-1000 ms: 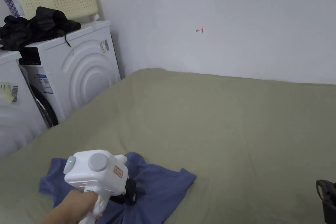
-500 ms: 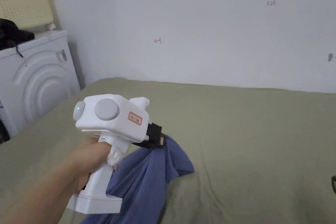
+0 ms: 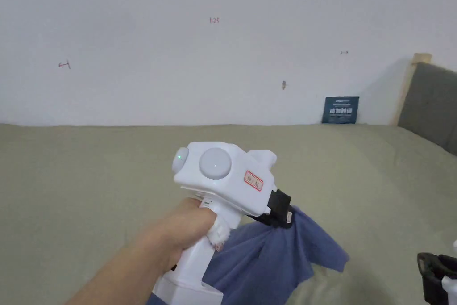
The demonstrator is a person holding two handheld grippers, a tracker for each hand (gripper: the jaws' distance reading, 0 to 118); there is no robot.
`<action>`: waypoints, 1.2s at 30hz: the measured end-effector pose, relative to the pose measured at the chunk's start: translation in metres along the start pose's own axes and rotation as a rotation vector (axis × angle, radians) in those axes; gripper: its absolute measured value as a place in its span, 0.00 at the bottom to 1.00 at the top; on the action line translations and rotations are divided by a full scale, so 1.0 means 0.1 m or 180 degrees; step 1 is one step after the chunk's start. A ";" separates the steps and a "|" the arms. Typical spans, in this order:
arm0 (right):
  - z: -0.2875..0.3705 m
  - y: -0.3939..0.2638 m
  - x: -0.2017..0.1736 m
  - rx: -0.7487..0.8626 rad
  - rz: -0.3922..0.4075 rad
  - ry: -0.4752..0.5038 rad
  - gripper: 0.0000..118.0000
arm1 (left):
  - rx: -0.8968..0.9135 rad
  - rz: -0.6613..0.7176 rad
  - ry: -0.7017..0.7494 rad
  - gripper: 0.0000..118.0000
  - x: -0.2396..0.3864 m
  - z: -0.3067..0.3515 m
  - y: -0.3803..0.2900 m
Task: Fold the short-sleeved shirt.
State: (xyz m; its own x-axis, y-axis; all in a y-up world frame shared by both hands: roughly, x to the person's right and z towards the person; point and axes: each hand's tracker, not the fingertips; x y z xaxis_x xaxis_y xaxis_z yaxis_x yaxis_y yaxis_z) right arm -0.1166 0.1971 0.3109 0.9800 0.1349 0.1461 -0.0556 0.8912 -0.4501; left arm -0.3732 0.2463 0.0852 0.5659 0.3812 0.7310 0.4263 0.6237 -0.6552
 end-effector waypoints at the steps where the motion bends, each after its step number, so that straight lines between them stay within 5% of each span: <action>1: 0.01 -0.04 0.04 -0.0026 -0.0014 -0.0042 0.00 | -0.0079 -0.0022 -0.0059 0.03 0.10 -0.14 -0.01; 4: 0.06 -0.12 0.13 -0.0056 -0.0109 -0.0098 0.00 | -0.0298 -0.0035 -0.0153 0.04 0.26 -0.54 -0.17; 5: 0.08 -0.14 0.15 -0.0062 -0.0124 -0.0118 0.00 | -0.0337 -0.0015 -0.0158 0.11 0.26 -0.67 -0.26; 6: 0.09 -0.15 0.16 -0.0065 -0.0122 -0.0142 0.00 | -0.0364 0.0056 -0.0148 0.36 0.24 -0.77 -0.36; 7: 0.10 -0.16 0.17 -0.0067 -0.0119 -0.0149 0.00 | -0.0341 0.0191 -0.0158 0.84 0.21 -0.85 -0.45; 8: 0.09 -0.15 0.18 -0.0068 -0.0120 -0.0154 0.00 | -0.0273 0.0365 -0.0163 1.00 0.17 -0.89 -0.55; 9: 0.09 -0.14 0.18 -0.0073 -0.0123 -0.0156 0.00 | -0.0286 0.0512 -0.0109 1.00 0.12 -0.89 -0.62; 15: 0.05 -0.01 0.04 -0.0028 -0.0146 0.0002 0.00 | 0.0382 0.0747 0.0576 0.57 -0.33 0.10 -0.77; 17: 0.01 0.05 -0.05 0.0005 -0.0126 0.0103 0.00 | 0.0604 0.0682 0.0892 0.13 -0.45 0.63 -0.89; 18: -0.01 0.07 -0.10 0.0024 -0.0126 0.0163 0.00 | 0.0709 0.0651 0.1047 0.01 -0.50 0.89 -0.98; 27: -0.12 0.22 -0.47 0.0129 -0.0092 0.0472 0.00 | 0.0990 0.1194 0.2380 0.00 -0.79 2.57 -2.21; 36: -0.15 0.12 -0.62 -0.0001 0.0011 0.0567 0.00 | 0.0591 0.1725 0.2267 0.00 -1.29 2.49 -2.80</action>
State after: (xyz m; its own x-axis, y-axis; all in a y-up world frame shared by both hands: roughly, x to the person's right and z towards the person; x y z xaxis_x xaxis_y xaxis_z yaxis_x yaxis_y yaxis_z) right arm -0.1753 0.1928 0.2831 0.9982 0.0591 -0.0140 -0.0590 0.8908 -0.4505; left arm -0.7416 0.1925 0.2217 0.9835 0.1812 0.0015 -0.1103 0.6053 -0.7883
